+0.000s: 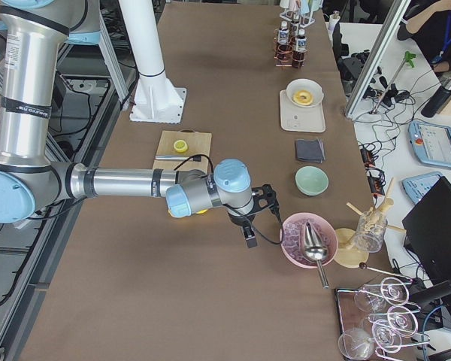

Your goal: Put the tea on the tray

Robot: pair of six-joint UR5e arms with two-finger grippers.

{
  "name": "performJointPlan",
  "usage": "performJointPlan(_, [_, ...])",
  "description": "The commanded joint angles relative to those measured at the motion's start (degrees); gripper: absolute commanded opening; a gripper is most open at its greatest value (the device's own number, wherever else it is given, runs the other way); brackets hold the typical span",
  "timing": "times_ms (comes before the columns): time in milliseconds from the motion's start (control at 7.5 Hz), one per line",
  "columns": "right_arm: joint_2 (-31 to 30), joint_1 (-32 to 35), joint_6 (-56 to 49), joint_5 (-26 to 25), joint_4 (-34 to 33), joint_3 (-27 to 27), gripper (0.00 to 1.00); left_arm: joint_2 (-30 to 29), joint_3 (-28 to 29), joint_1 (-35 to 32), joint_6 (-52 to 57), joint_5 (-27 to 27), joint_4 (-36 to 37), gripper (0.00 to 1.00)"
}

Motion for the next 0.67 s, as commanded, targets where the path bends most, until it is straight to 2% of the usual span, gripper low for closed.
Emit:
performJointPlan(0, [4.0,0.6,3.1,-0.2,0.9,1.4,1.0,-3.8,-0.2,1.1,-0.4,-0.3,-5.5,0.98])
performJointPlan(133, [4.0,0.5,3.2,0.3,1.1,1.7,1.0,-5.0,-0.2,2.0,-2.2,0.0,-6.5,0.98])
performJointPlan(267, [4.0,-0.2,3.6,0.4,1.1,1.6,1.0,-7.8,-0.2,3.3,-9.4,0.2,-8.5,0.98])
performJointPlan(400, [4.0,-0.4,3.3,0.3,1.1,1.3,1.0,-8.4,-0.2,6.3,-19.7,3.4,-14.9,0.99])
performJointPlan(533, [4.0,-0.6,3.4,0.4,1.2,1.3,1.0,-8.0,-0.2,12.1,-29.0,10.7,-22.2,0.99])
